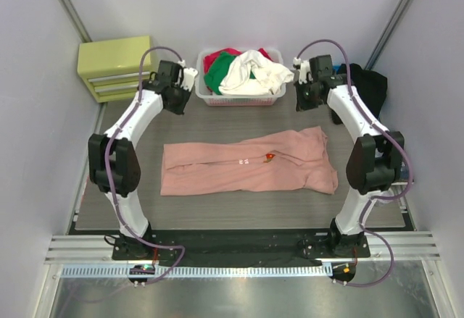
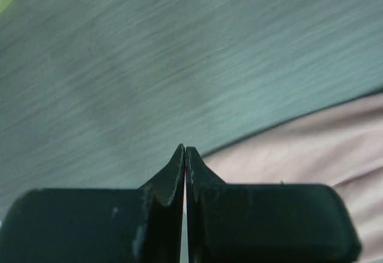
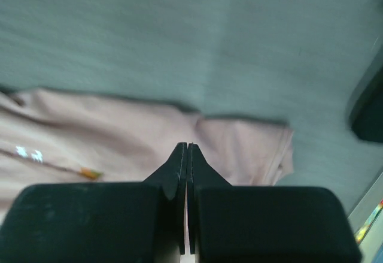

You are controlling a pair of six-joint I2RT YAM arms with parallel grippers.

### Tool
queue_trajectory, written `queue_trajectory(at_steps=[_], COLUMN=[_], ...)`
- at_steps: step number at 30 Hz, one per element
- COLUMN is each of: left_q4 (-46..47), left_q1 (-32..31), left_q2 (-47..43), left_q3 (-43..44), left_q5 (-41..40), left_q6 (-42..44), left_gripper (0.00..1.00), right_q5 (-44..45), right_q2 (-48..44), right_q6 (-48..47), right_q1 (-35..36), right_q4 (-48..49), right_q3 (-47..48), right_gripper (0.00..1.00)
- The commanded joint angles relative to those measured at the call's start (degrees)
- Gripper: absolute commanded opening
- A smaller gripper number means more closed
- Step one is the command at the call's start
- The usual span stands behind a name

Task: Fold and stack the t-shirts
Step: Rotate the tshirt 90 degrees

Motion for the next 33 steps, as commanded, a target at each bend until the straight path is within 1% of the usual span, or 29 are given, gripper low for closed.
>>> queue_trajectory(at_steps=[1,2,3,4,5,6,8,9,13,15,18,21,23,24,25,26,27,28,29,30,31,32,33], left_q4=[-9.72,-18.54,-22.72,-26.15,-29.14,-28.83,-25.15,-22.35,-22.32,-22.32,-21.44,-18.63,-19.24,-19.5,-18.64,-16.89,-14.69,-11.02,-3.15,1.71,5.85,11.03,11.78], left_q1=[-0.22,-0.22,-0.22,-0.22,-0.3,-0.74,-1.27,-1.88,-2.5,-2.5,-2.41,-2.41,-2.41,-2.5,-2.5,-2.5,-2.5,-2.76,-3.81,-4.6,-5.22,-5.83,-5.84], left_q2=[10.34,14.93,23.41,27.94,31.03,32.45,31.15,30.45,33.5,34.22,33.61,32.82,32.12,31.24,29.75,25.3,21.86,18.44,15.1,8.36,5.86,3.74,2.68], left_q3=[22.96,29.28,44.66,50.99,56.89,57.64,52.93,49.25,50.7,51.14,50.97,50.35,50.97,50.36,48.87,42.59,38.7,33.44,28.78,20.47,17.43,15.65,16.16], left_q5=[5.76,7.86,8.75,9.63,10.68,10.35,9.38,9.29,9.37,9.55,9.55,9.29,9.81,11.56,12.27,12.71,12.98,10.63,8.08,4.23,-0.51,-2.9,-3.28], left_q6=[-3.99,-4.34,-5.04,-5.22,-5.22,-5.22,-4.61,-3.91,-3.9,-4.17,-4.08,-4.08,-4.52,-4.43,-4.69,-4.96,-5.31,-5.66,-5.23,-4.7,-4.69,-5.91,-7.06], left_gripper=[0.0,0.0,0.0,0.0,0.0,0.0,0.0,0.0,0.0,0.0,0.0,0.0,0.0,0.0,0.0,0.0,0.0,0.0,0.0,0.0,0.0,0.0,0.0], right_q5=[-1.3,-2.87,-4.36,-4.9,-6.3,-6.31,-5.7,-5.52,-4.99,-4.74,-4.73,-4.56,-4.2,-4.38,-4.81,-5.25,-5.69,-6.39,-7.18,-7.37,-7.37,-5.8,-4.39], right_q2=[5.76,10.57,13.58,16.04,19.81,21.24,23.35,25.36,31.88,33.64,32.95,28.74,24.0,21.46,16.73,13.9,11.52,9.41,5.13,3.43,1.76,-1.13,-2.9], right_q6=[1.0,1.27,1.09,1.44,1.79,1.71,0.05,-0.4,-0.58,-0.58,-0.75,-0.75,-0.84,-0.84,-0.75,-0.75,-0.93,-1.8,-2.59,-3.56,-4.96,-7.67,-9.0], right_q1=[1.57,1.57,1.66,1.66,1.83,2.62,3.85,4.55,6.31,6.67,7.2,7.2,7.11,7.2,7.11,7.2,7.2,7.2,7.2,7.2,7.2,7.2,7.11], right_q4=[-3.85,-6.38,-7.97,-9.29,-10.7,-10.97,-10.71,-10.71,-10.54,-10.45,-10.36,-7.73,-5.97,-4.83,-2.56,-1.75,-1.05,-0.43,-0.25,-0.25,-1.47,-1.83,-2.27], right_q3=[15.17,21.64,25.1,30.88,32.85,34.26,36.29,36.9,43.92,45.34,44.74,40.0,35.35,30.54,27.89,25.34,20.61,18.21,15.84,11.03,8.81,6.18,0.23], right_gripper=[0.01,0.01,0.01,0.01,0.01,0.01,0.01,0.01,0.01,0.01,0.01,0.01,0.01,0.01,0.01,0.01,0.01,0.01,0.01,0.01,0.01,0.01,0.01])
